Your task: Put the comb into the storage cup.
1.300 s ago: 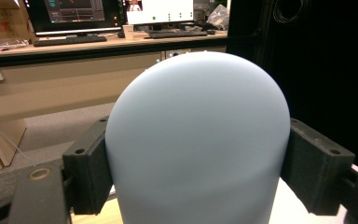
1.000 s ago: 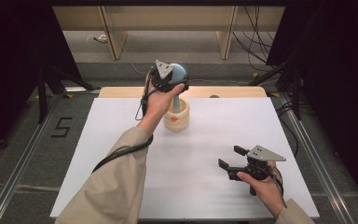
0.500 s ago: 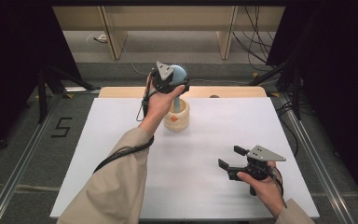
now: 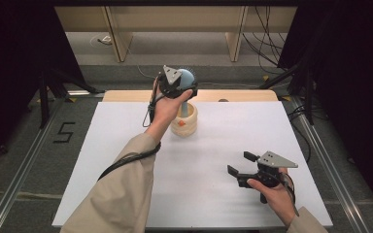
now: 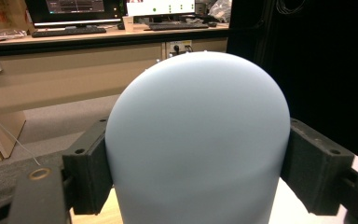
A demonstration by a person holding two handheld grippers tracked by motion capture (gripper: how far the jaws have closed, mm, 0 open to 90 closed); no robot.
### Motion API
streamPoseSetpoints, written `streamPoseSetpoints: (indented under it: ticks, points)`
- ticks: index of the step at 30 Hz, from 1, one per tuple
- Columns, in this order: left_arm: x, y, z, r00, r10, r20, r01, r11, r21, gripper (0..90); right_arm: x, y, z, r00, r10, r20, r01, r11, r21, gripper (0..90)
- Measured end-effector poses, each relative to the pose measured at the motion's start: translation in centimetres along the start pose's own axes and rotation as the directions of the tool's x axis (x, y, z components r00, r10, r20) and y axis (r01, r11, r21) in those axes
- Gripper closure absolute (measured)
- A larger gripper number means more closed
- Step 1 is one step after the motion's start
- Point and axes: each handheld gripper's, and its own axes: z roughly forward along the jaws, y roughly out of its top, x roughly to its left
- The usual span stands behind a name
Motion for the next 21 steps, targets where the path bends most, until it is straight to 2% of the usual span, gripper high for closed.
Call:
streamPoseSetpoints:
  ticks: [21]
  points:
    - [-0.11,-0.74,0.38,1.0000,-0.002,0.003,0.002,1.0000,0.008,19.7,-0.03,-0.03,0.05,1.0000,0.002,-0.002,-0.002,1.000,-0.001,14.8]
